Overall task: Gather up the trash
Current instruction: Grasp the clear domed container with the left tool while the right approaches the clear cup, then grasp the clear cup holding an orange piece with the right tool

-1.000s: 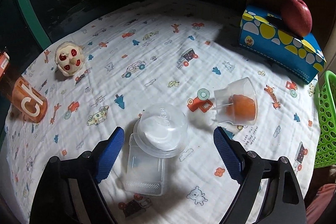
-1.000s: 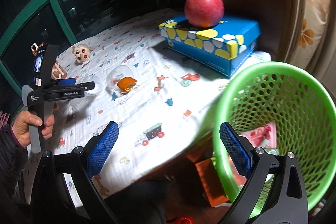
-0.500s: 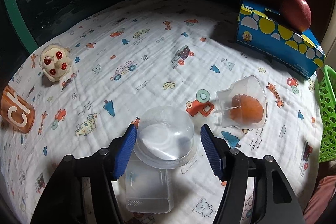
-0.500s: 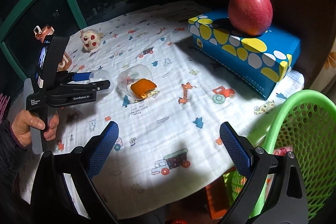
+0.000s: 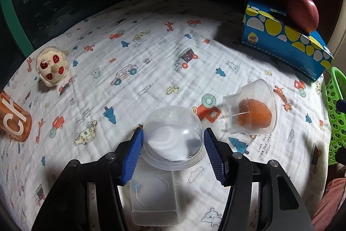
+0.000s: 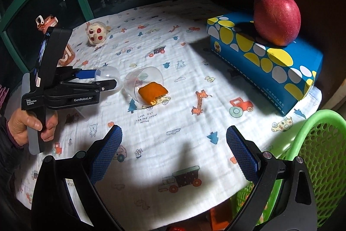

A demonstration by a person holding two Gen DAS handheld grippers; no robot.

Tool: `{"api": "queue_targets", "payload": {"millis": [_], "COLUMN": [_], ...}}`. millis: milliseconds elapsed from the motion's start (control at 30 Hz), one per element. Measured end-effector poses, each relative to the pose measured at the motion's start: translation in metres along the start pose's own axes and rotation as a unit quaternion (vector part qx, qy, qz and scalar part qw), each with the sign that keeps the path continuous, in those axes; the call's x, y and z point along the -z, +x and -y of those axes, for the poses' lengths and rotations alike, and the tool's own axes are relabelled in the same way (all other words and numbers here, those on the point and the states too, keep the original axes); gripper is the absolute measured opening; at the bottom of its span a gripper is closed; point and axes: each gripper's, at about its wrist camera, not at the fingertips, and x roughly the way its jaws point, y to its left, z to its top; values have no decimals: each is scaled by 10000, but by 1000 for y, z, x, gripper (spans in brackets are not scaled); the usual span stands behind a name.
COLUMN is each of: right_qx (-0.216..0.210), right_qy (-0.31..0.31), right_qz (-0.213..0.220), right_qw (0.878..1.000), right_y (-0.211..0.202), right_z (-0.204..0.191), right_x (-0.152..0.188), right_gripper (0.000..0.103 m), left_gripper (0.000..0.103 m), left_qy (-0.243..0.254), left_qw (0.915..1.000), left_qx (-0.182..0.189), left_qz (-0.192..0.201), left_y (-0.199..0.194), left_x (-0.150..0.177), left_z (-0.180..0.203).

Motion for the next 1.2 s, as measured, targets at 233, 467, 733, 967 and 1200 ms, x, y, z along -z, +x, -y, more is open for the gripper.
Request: {"api": "queue_targets", "payload": {"millis": [233, 467, 733, 967, 1200], "right_qx": [-63, -164, -206, 58, 540], "right_qy": [-234, -1092, -2415, -3651, -4513], "right_qz": [-15, -195, -740, -1134, -1501], "right_qw": [9997, 9937, 9673, 9240, 8780], "right_y": [10, 36, 78, 109, 136], "right_z": [-9, -29, -60, -96, -110], "right_x": [-8, -41, -77, -77, -64], "right_gripper": [96, 96, 96, 95, 87], "left_gripper": [55, 55, 55, 55, 55], "left_qy": [-420, -675, -1004, -1172, -1290], "left_qw": [9988, 9961, 9933, 9916, 9903], "left_qx": [135, 142, 90, 99, 123], "left_qz": [228, 543, 568, 541, 500], "left_y": [-18, -50, -63, -64, -62], "left_x": [-3, -1, 16, 25, 30], "left_z": [-16, -38, -68, -82, -88]}}
